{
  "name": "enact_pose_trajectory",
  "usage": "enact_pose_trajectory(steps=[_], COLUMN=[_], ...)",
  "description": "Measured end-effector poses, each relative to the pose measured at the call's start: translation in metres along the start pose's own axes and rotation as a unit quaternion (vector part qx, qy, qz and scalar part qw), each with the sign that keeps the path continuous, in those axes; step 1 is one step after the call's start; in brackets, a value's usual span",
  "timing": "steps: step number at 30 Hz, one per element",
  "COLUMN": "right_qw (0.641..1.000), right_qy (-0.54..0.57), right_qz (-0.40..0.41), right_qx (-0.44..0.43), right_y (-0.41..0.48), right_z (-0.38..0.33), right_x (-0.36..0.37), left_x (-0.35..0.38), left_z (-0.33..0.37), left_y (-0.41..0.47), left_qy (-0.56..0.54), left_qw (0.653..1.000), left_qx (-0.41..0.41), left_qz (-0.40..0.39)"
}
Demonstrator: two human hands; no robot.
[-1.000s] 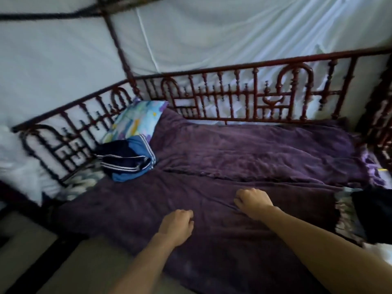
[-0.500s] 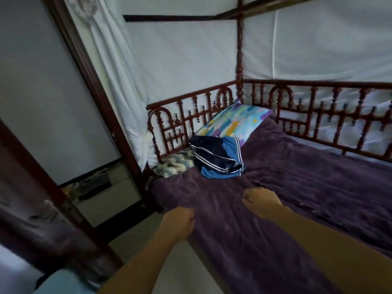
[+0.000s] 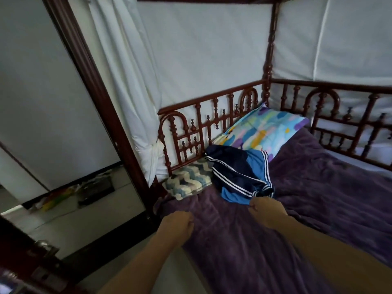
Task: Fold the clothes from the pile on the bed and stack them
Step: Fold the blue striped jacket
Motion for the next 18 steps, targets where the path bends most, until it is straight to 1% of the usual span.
enact_pose_trajectory(steps=[5,11,13,18], right_qw=[0.997,0.973,0.964,0.941], right_qy=[0.021,0.055,0.077,0.135], right_qz=[-0.014,-0.056,-0.072,-0.062], right_qx=[0.069,0.217,0.244,0.306], right_y=[0.073,0.139,0.147,0.166], right_z=[-0.001,-0.001,-0.004,0.009], right_x=[0.027,0.073,0.084,0.104], left_x=[0.01,0.009,0.01,0.035], left_z=[-0.044,-0.098,-0.105,-0.095], left_y=[0.09,0.201,0.233,0.304], left_qy=[0.003,-0.037,-0.045,-0.04], left_qw=[0.998,0.99,0.986,0.971], left_qx=[0.055,0.132,0.149,0.21], left_qz=[-0.025,-0.044,-0.062,-0.102])
Point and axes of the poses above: each hand's wrist, its own y-axis towards the middle knuckle, its own x-axis out of the palm, z = x × y, the point moved 2 cm from there along y, towards the middle knuckle, and after that the axes turned 4 degrees about -x, right-handed, at the moved point
